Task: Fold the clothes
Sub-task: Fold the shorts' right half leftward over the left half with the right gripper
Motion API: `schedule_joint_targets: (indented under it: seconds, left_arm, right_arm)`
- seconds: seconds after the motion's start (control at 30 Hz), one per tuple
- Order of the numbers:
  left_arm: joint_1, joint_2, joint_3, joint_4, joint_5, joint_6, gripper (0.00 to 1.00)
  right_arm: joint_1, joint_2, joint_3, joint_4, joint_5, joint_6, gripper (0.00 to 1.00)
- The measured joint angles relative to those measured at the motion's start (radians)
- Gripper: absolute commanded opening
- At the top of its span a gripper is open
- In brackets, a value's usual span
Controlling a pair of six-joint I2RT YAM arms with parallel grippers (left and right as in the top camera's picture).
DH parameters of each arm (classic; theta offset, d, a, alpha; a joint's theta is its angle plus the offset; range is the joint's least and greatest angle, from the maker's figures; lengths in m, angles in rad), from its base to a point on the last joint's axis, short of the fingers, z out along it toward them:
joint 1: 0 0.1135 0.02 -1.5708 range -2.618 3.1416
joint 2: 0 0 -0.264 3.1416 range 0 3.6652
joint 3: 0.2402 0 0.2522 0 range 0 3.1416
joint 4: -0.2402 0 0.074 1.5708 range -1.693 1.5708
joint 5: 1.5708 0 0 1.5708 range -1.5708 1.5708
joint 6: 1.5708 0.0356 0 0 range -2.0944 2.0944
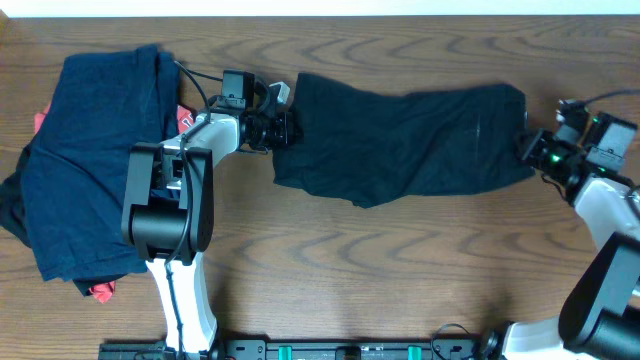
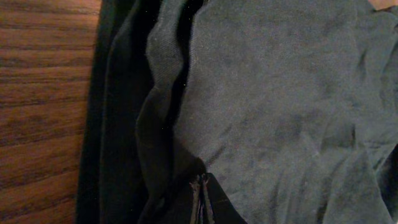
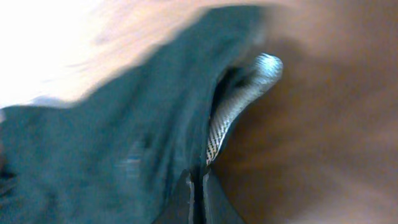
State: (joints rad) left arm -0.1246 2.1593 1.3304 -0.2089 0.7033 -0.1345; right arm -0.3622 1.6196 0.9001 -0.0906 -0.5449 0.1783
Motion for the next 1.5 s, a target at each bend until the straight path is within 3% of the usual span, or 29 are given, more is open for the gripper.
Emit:
schedule_joint_targets:
  seconds: [0.33,0.77,0.97,1.5]
  left_arm:
    - [0.000,0.000,0.000,0.000,0.000,0.000,0.06]
    - [0.000,0.000,0.000,0.000,-0.001,0.000,0.06]
    - [0.000,0.000,0.000,0.000,-0.001,0.000,0.06]
    - [0.000,0.000,0.000,0.000,-0.002,0.000,0.06]
  right_arm:
    - [0.370,-0.131,0.000,0.137,-0.022,0.054,0.01]
    - [0.778,-0.131,0.000,0.298,0.208,0.152,0.01]
    - [0.856,-0.098,0.000,0.344,0.318,0.156,0.01]
    - [0.879,0.151,-0.001,0.641,0.370,0.237,0.01]
